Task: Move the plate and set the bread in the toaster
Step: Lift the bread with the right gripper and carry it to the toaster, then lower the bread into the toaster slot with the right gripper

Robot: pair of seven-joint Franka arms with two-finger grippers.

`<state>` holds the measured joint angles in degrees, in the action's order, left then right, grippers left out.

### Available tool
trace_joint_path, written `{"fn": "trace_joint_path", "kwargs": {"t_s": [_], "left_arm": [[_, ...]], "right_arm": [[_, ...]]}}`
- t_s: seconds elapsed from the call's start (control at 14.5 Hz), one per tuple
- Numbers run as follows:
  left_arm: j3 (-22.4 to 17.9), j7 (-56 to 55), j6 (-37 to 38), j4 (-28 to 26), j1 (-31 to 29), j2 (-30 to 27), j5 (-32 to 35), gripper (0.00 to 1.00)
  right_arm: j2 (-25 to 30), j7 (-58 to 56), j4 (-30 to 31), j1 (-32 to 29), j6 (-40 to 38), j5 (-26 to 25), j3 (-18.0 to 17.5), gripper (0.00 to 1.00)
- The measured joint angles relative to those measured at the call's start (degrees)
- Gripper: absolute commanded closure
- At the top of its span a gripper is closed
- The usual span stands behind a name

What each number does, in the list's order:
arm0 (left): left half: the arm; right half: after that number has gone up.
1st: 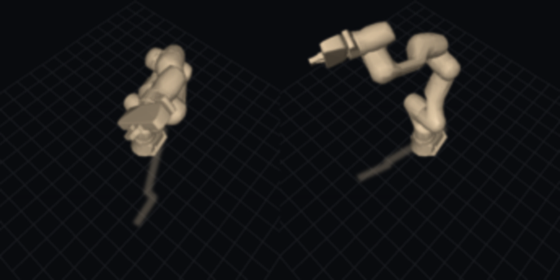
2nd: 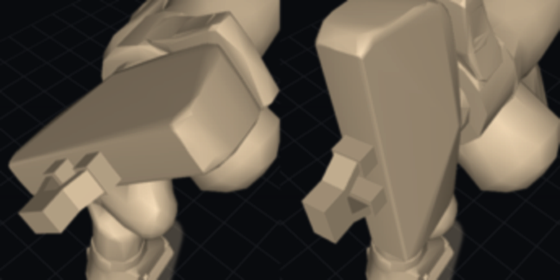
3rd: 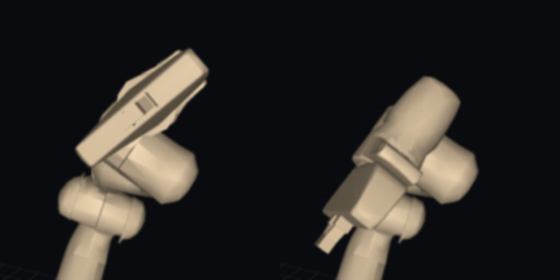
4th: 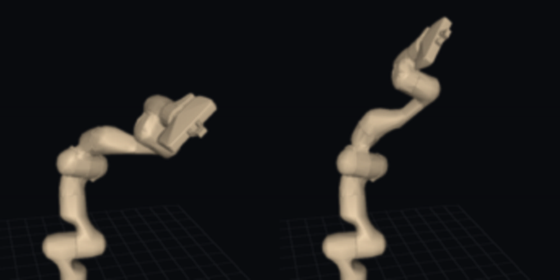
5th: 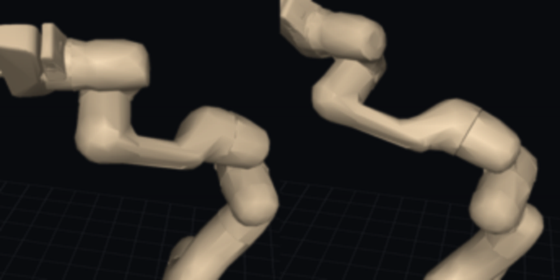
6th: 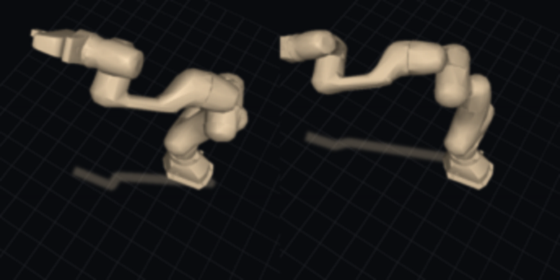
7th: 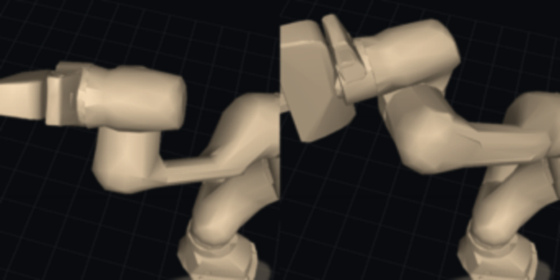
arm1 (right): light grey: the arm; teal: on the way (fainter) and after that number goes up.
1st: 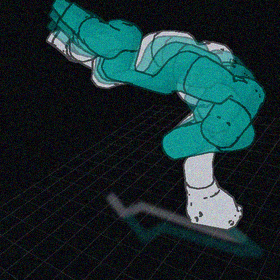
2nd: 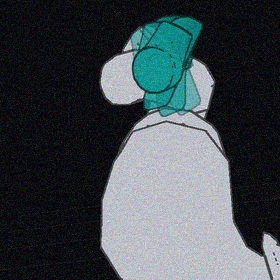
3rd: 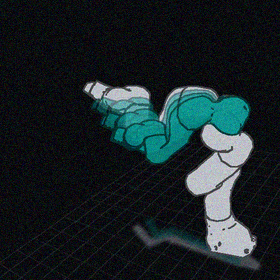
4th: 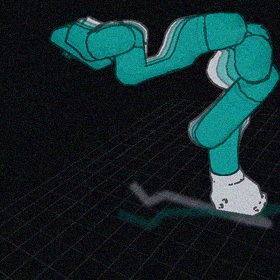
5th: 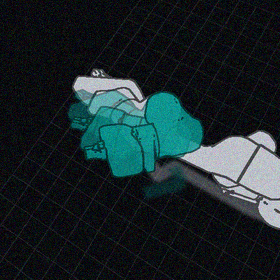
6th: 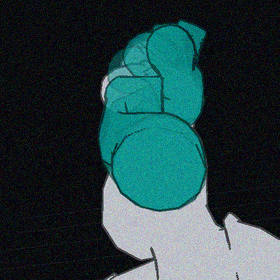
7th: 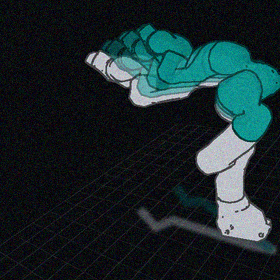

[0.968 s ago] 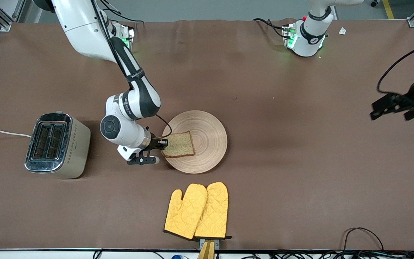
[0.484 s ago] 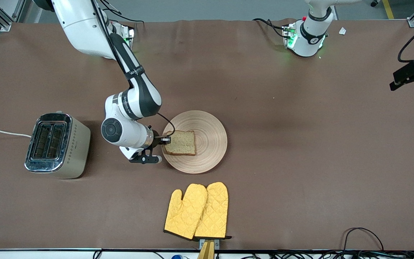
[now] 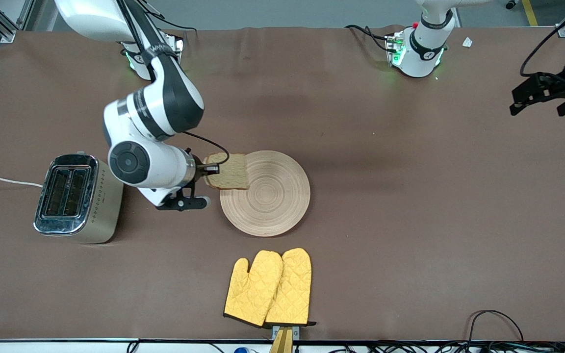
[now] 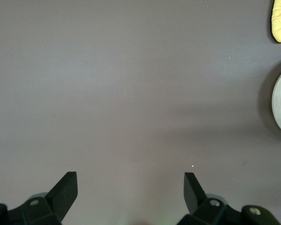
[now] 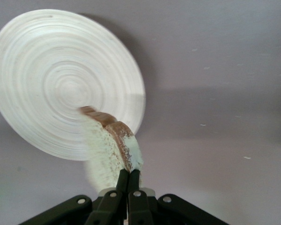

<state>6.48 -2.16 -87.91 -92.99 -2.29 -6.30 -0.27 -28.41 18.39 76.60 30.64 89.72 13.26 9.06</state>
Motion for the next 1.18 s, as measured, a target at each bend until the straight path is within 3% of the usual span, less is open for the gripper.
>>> {"fn": "trace_joint_path", "kwargs": {"t_s": [0.21, 0.48, 0.83, 1.18], "left_arm": [[1.08, -1.65, -0.06, -1.65, 0.0, -1.8, 0.08, 0.0], [1.09, -1.65, 0.41, -1.74, -0.03, -1.87, 1.37, 0.0], [1.25, -1.65, 0.61, -0.65, -0.03, -1.42, 1.53, 0.0], [1.21, -1.64, 0.6, 1.44, -0.22, 0.14, 2.51, 0.0]], "right_arm": [[3.99, 0.04, -1.13, -0.11, -4.65, -7.86, 0.36, 1.0], [8.41, 0.05, -0.83, 0.13, -11.03, -22.93, 0.1, 1.0], [12.13, 0.25, 7.79, 2.94, -13.0, -42.44, -0.27, 1.0], [12.29, 0.69, 10.27, -1.6, -12.8, -48.93, 0.68, 0.99]]}}
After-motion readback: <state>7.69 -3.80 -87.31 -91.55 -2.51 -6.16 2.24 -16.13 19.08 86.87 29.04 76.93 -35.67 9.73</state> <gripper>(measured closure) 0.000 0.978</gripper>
